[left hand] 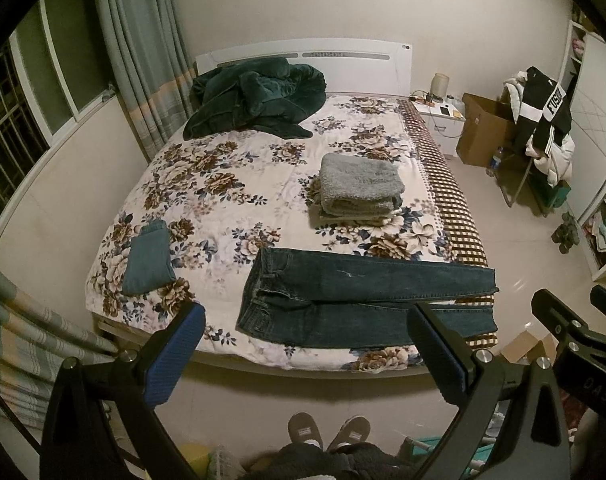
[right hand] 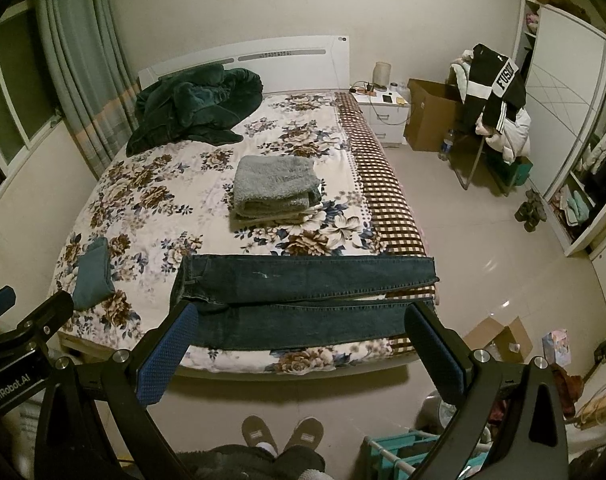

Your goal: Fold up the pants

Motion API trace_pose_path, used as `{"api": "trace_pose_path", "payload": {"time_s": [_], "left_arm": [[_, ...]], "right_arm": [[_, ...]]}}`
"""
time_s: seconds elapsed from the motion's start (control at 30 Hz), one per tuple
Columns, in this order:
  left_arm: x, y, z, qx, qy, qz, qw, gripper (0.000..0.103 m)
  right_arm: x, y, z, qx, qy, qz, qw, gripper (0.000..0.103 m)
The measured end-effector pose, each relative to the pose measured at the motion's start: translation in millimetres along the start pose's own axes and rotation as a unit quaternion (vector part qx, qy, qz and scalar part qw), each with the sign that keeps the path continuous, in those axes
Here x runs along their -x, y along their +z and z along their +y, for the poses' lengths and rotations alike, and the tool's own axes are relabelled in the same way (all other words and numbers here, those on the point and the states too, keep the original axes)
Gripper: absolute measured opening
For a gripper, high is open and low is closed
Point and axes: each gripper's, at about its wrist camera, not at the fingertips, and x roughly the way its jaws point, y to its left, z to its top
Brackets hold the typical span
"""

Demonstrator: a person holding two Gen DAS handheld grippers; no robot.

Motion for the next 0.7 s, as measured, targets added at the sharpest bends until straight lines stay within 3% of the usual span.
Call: {"api": "trace_pose_path", "payload": {"time_s": [0.43, 0.47, 0.63, 0.7], "left_arm": [[1.2, -0.9, 0.6, 0.001, 0.001, -0.002, 1.0000, 0.103], [9.8, 19.1, 3.1, 0.002, 0.003, -0.001, 1.0000, 0.103], [21.4, 58.9, -4.5, 0.011, 0.021, -0.008, 0.9997, 0.103], [5.7, 55.6, -5.5, 0.015, 0.030, -0.005, 0.9994, 0.103]], "right_arm": [[0.8, 6.9, 12.4, 0.000, 0.005, 0.004, 1.000, 0.103], [0.7, 6.1, 11.8, 0.000, 0.005, 0.004, 1.000, 0.103], [-4.9, 7.5, 12.9, -0.005, 0.007, 0.009, 1.000, 0.103], [-18.0, 10.0, 11.7, -0.011, 0.008, 0.015, 1.000, 0.103]]}}
